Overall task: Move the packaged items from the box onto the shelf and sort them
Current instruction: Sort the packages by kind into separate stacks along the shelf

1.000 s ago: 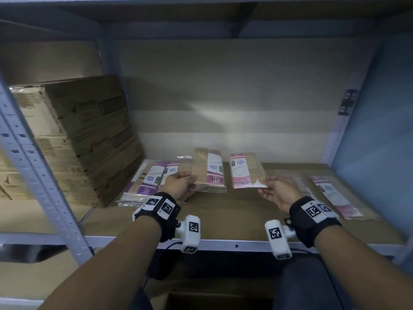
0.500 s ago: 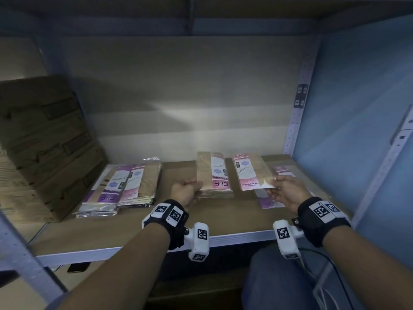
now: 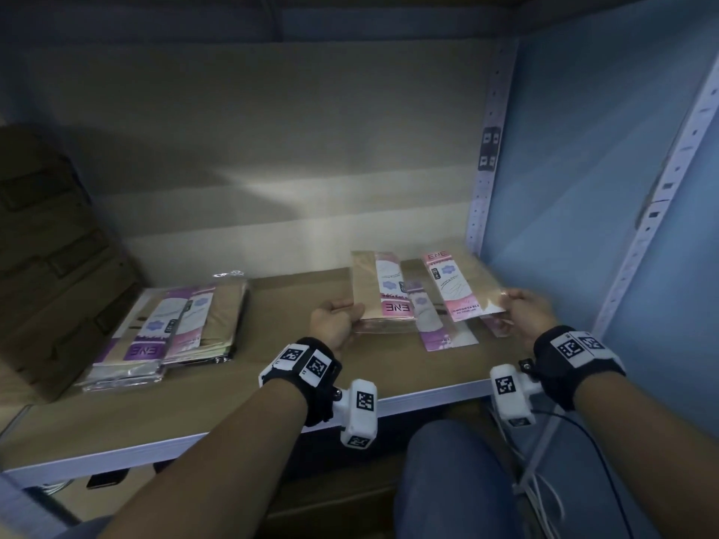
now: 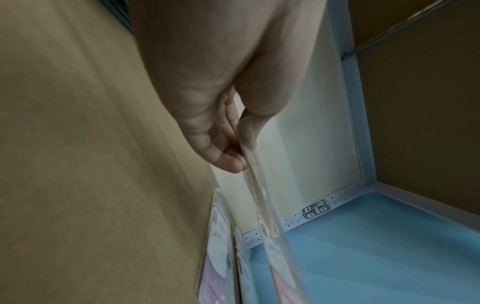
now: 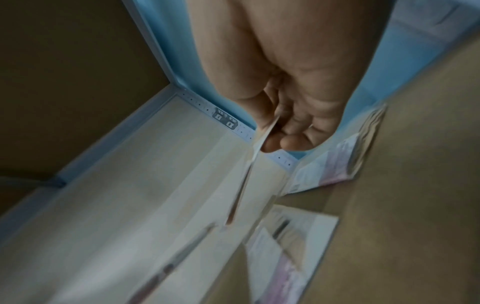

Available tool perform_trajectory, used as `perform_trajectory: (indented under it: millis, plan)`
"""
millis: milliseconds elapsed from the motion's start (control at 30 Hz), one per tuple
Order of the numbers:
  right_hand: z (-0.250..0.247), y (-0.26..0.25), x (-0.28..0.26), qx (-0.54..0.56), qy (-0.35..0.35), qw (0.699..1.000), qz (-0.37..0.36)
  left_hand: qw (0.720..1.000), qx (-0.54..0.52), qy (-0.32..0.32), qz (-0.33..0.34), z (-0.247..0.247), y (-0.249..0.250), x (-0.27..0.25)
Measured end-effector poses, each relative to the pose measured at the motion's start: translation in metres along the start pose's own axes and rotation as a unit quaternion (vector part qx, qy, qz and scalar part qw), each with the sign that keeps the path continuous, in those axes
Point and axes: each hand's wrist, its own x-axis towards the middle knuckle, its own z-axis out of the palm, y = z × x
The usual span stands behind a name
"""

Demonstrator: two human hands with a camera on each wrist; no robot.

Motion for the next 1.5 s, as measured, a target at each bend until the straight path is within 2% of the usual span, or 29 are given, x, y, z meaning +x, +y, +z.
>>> perform_trajectory:
  millis: [100, 233, 300, 467, 667, 1033, 1133, 1267, 1367, 1500]
  plan:
    - [-0.012, 0.005, 0.022, -0.076, 0.055, 0.995, -0.038, 1.000, -0.006, -0.004, -0.010, 0.013, -0.005, 0.004]
    - [-0.030, 0.013, 0.046, -0.177, 0.111, 0.977, -0.045, 1.000, -0.011, -0.010, -0.017, 0.028, -0.010, 0.009]
    - [-0.036, 0.015, 0.054, -0.195, 0.130, 0.971, -0.036, 0.999, -0.017, -0.020, -0.023, 0.034, -0.012, 0.010]
    - [-0.041, 0.019, 0.066, -0.232, 0.138, 0.963, -0.021, 0.999, -0.014, -0.031, -0.022, 0.042, -0.014, 0.016]
    - [-0.043, 0.024, 0.071, -0.312, 0.115, 0.943, -0.008, 0.998, -0.033, -0.035, -0.037, 0.043, -0.017, 0.021]
    - [-0.031, 0.017, 0.060, -0.420, 0.137, 0.897, -0.030, 0.999, -0.027, -0.031, -0.027, 0.039, -0.012, 0.016]
    - [-0.015, 0.013, 0.051, -0.399, 0.100, 0.909, -0.071, 0.999, -0.032, -0.034, -0.028, 0.040, -0.009, 0.011]
    - [0.019, 0.002, 0.023, -0.269, -0.030, 0.956, -0.110, 0.998, -0.036, -0.039, -0.024, 0.043, -0.005, 0.004]
    - [0.043, -0.005, -0.004, -0.193, -0.144, 0.967, -0.084, 0.996, -0.064, -0.048, -0.028, 0.044, -0.004, -0.003]
    - [0.061, -0.003, -0.018, -0.148, -0.198, 0.968, -0.053, 0.994, -0.091, -0.052, -0.029, 0.045, -0.006, -0.010]
